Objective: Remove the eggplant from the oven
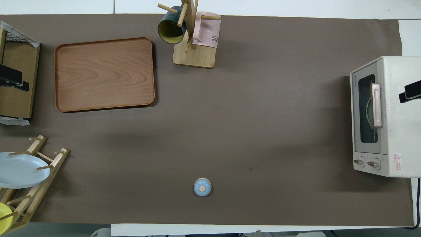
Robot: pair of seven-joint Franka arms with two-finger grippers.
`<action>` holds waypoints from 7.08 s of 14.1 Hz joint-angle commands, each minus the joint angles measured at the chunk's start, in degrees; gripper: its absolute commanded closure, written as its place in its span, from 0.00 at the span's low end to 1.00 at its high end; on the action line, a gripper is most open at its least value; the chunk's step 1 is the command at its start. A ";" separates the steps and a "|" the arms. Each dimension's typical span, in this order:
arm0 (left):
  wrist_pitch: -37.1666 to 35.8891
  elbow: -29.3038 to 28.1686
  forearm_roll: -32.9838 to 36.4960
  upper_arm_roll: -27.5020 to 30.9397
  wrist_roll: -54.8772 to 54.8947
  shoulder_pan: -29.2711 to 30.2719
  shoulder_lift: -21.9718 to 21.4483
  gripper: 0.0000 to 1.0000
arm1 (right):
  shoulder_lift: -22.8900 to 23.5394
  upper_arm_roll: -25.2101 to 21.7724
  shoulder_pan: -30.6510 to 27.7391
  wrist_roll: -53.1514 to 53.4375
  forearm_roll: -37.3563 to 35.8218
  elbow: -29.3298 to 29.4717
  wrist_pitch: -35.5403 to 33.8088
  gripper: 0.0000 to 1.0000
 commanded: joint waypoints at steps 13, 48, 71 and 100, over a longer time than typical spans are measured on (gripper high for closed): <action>-0.36 -2.61 4.98 -0.15 0.82 -0.58 -1.87 0.00 | -0.08 -0.08 1.13 -2.04 -3.09 -10.36 12.79 1.00; -0.36 -2.61 4.98 -0.06 0.82 -0.49 -1.87 0.00 | 4.06 0.45 9.84 16.16 -9.16 -30.84 29.94 0.48; -0.36 -2.61 4.98 -0.06 0.82 -0.49 -1.87 0.00 | 42.10 5.81 44.45 57.17 0.06 22.22 14.80 1.00; 50.01 -26.09 3.83 -1.74 -60.97 -46.54 15.18 1.00 | 14.27 7.75 8.79 10.56 -22.09 -19.28 22.42 0.98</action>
